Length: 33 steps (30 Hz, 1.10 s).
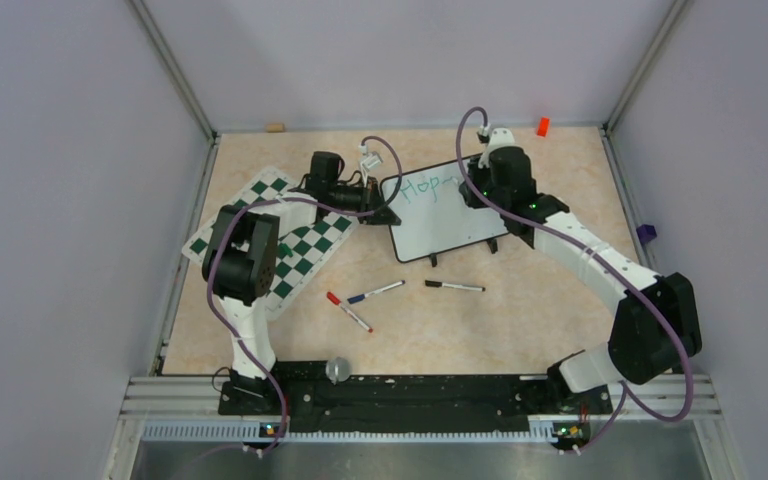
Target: Write a sentence on the whiteboard
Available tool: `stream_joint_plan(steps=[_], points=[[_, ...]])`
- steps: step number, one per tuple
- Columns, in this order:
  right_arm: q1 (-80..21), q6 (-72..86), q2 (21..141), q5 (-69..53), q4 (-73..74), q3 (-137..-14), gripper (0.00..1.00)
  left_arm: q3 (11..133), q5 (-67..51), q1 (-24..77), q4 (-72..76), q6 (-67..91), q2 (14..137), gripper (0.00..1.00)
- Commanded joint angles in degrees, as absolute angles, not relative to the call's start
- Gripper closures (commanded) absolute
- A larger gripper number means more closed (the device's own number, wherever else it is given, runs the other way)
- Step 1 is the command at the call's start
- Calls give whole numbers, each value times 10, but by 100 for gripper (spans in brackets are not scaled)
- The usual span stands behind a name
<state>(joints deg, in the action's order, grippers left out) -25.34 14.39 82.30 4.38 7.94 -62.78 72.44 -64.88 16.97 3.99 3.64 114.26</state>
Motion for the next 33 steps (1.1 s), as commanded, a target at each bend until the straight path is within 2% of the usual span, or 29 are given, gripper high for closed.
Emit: stream_joint_plan(steps=[1,15,33], points=[[-250,143,834,62,69,-668,100,711,-639,192,-17,-12,1150,100],[-250,143,849,-13,73,-674,100,712,-638,192,-17,-12,1150,100],[-250,129,815,23,107,-623,100,711,-639,192,-17,-12,1150,100]])
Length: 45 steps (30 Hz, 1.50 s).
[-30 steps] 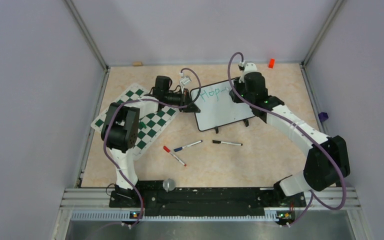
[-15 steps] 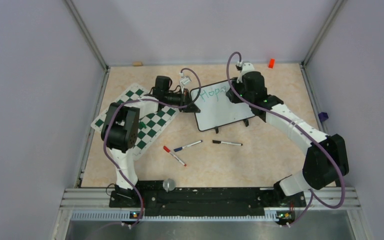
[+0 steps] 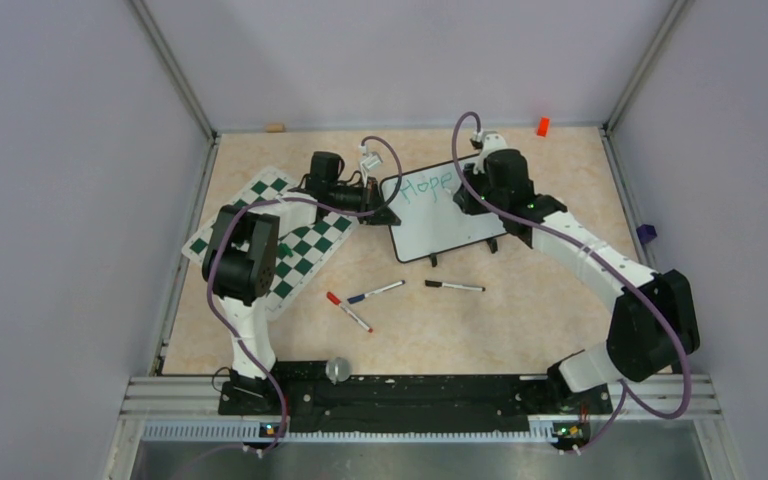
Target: Write a sentence on the whiteboard
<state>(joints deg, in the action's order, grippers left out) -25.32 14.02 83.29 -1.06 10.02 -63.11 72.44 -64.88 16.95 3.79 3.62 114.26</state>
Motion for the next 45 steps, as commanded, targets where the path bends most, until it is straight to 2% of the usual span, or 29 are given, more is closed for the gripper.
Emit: stream_joint_plan(steps=[1,9,22,45], points=[[-250,128,814,28,108,-624,100,711,-639,192,-17,-12,1150,100],[-250,140,783,57,96,-633,100,709,-639,192,-18,-13,1149,100],[-250,144,649,28,50,-542,100,696,-633,193,-5,-13,1137,100],[-250,165,593,46,56,-494,100,725,-639,195,-39,-21,1159,100]])
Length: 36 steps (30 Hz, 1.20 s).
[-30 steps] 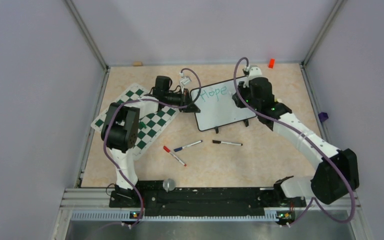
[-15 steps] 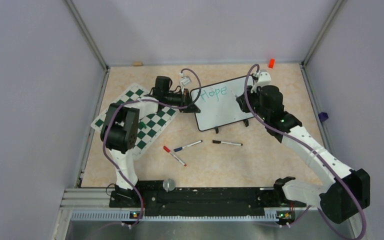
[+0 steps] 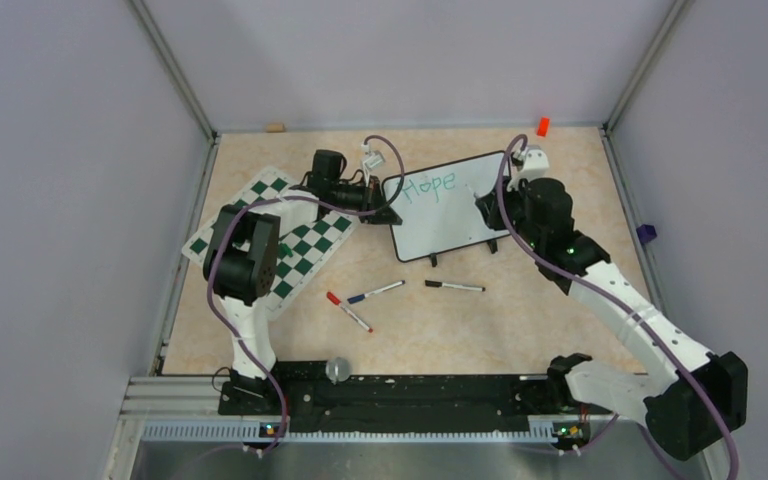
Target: Write a sentence on the whiteboard
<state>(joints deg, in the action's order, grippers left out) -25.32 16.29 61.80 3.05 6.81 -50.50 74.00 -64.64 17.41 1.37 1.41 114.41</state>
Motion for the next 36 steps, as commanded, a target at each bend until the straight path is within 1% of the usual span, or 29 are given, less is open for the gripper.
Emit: stream_joint_plan(steps=[1,7,12,21,36], points=[[-250,162,591,52,56,-492,100,725,-638,195,-39,-21,1159,100],[-250,158,601,92,56,-494,100,723,-636,196,-39,-22,1157,100],[-250,155,649,118,71,-534,100,722,-634,196,-40,-22,1157,100],[-246,176,713,91,58,-571,100,722,-629,197,-40,-20,1157,100],[-234,183,767,79,49,-623,100,722,-628,198,-40,-22,1157,100]])
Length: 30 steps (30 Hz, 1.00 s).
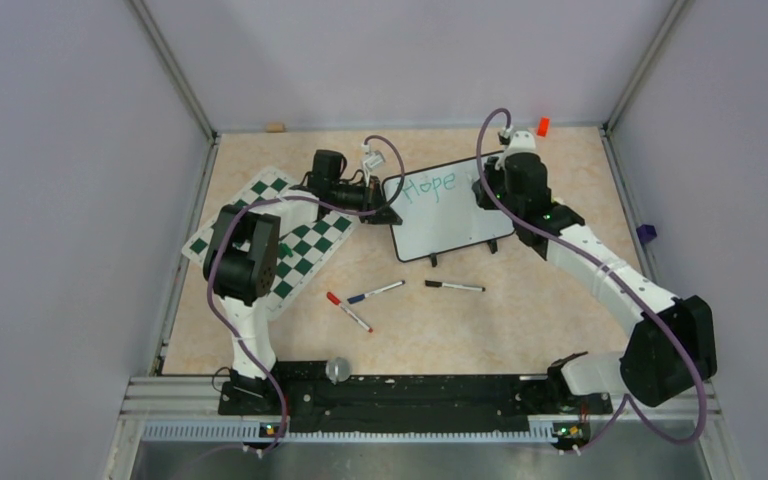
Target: Write a sentence on the whiteboard
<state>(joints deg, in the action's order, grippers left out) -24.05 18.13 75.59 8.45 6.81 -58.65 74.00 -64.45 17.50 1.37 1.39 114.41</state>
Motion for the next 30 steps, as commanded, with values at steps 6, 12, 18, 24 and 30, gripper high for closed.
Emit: stream_joint_plan(steps=[6,12,18,24,30], points=[[-231,193,783,91,47,-632,100,722,-628,199,-41,-22,1157,100],[-226,190,786,101,39,-634,100,721,-627,199,-41,-23,1155,100],[-221,187,788,106,38,-634,100,721,-626,200,-42,-23,1156,100],[-217,186,804,106,32,-638,100,722,-625,200,-42,-24,1157,100],[-215,188,831,104,46,-656,100,722,-624,200,-43,-24,1157,100]])
